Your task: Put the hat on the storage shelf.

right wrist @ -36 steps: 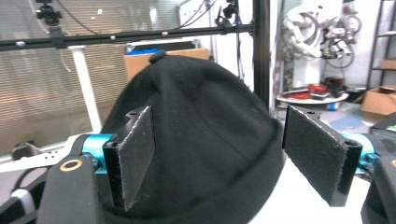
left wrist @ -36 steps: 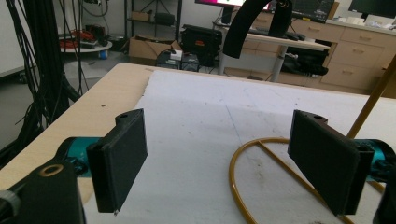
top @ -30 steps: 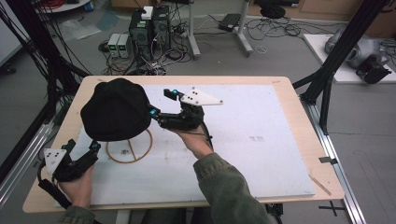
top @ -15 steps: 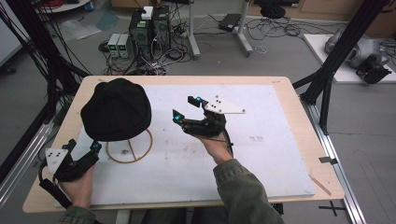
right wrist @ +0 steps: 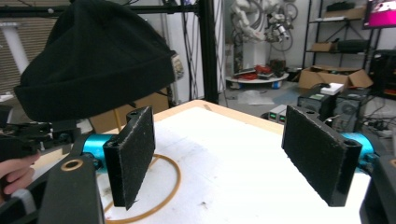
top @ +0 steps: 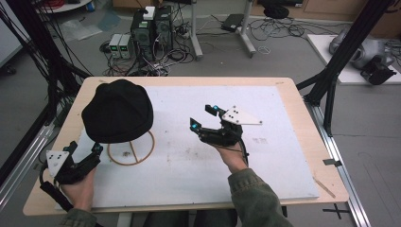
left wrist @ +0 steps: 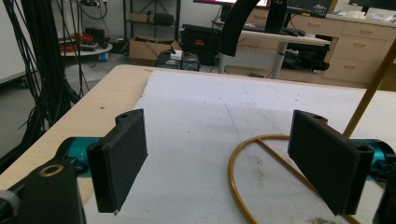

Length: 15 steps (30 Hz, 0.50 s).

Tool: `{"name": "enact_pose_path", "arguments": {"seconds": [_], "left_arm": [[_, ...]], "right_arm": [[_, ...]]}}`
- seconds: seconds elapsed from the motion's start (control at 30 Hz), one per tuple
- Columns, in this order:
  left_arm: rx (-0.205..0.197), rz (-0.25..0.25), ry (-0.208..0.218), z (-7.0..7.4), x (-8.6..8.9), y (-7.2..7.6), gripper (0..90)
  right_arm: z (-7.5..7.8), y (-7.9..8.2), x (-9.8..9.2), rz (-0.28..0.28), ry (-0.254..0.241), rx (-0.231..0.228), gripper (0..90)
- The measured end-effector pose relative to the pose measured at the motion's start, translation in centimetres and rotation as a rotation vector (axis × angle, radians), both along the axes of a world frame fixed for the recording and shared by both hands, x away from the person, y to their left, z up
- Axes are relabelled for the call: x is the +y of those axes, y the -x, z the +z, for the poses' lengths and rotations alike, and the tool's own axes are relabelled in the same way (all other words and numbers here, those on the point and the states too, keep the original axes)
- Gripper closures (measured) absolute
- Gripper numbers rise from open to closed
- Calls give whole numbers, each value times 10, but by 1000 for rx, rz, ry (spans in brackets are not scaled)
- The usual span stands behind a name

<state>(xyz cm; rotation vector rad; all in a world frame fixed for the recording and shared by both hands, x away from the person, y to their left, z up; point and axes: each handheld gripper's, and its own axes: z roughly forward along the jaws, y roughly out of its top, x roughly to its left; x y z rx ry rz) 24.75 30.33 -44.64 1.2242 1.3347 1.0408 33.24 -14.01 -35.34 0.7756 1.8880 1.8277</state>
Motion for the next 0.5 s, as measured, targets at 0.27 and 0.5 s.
{"name": "enact_pose_path", "arguments": {"seconds": [0.27, 0.5], "left_arm": [[0, -3, -4, 0, -2, 0, 199], [1, -5, -7, 0, -2, 0, 199]], "right_arm": [[-12, 5, -27, -57, -7, 12, 251], [-18, 9, -45, -99, -14, 17, 248]]}}
